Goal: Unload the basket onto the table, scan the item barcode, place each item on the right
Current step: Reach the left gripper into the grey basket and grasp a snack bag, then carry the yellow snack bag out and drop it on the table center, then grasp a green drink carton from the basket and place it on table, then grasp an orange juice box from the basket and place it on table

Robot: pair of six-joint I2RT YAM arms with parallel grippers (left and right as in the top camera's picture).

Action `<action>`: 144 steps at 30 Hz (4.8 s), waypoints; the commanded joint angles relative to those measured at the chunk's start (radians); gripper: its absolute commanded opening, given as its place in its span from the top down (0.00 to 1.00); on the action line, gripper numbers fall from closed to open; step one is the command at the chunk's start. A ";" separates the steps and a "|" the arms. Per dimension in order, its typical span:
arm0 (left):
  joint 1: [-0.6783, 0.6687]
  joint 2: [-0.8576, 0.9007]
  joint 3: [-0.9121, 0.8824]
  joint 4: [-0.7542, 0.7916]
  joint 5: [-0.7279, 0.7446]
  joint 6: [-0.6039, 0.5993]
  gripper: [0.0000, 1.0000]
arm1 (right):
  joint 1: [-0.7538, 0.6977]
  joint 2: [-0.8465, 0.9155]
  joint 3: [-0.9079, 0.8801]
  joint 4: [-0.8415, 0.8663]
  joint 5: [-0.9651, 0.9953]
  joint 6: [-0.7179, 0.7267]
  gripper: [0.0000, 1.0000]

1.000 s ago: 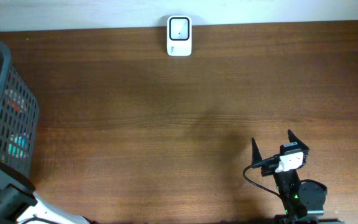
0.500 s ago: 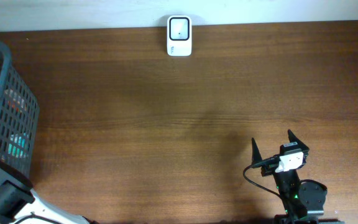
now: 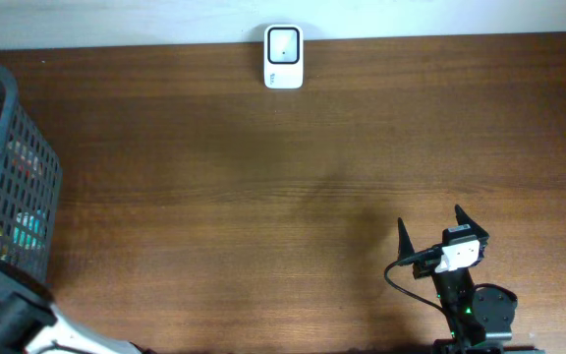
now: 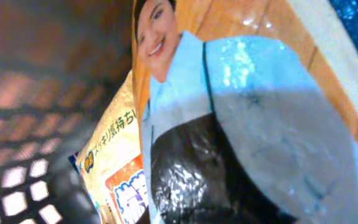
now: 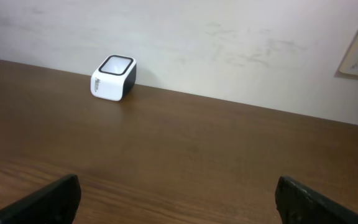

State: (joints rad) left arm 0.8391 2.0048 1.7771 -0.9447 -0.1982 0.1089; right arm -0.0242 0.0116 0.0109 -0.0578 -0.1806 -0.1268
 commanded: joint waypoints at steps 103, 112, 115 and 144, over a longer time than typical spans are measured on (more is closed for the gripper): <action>-1.023 -0.209 -0.452 0.085 0.284 -0.252 0.25 | 0.006 -0.005 -0.005 -0.006 0.002 0.009 0.01; -0.684 -0.334 0.360 -0.193 -0.059 -0.251 0.01 | 0.006 -0.005 -0.005 -0.006 0.002 0.009 0.01; -0.447 -0.328 0.376 -0.198 -0.057 -0.335 0.01 | 0.006 -0.005 -0.005 -0.006 0.002 0.009 0.01; -0.176 0.406 0.250 0.013 0.263 -0.163 0.25 | 0.006 -0.005 -0.005 -0.006 0.002 0.009 0.01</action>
State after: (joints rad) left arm 0.6666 2.3783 2.0304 -0.9321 0.0460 -0.0677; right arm -0.0242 0.0120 0.0109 -0.0578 -0.1806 -0.1265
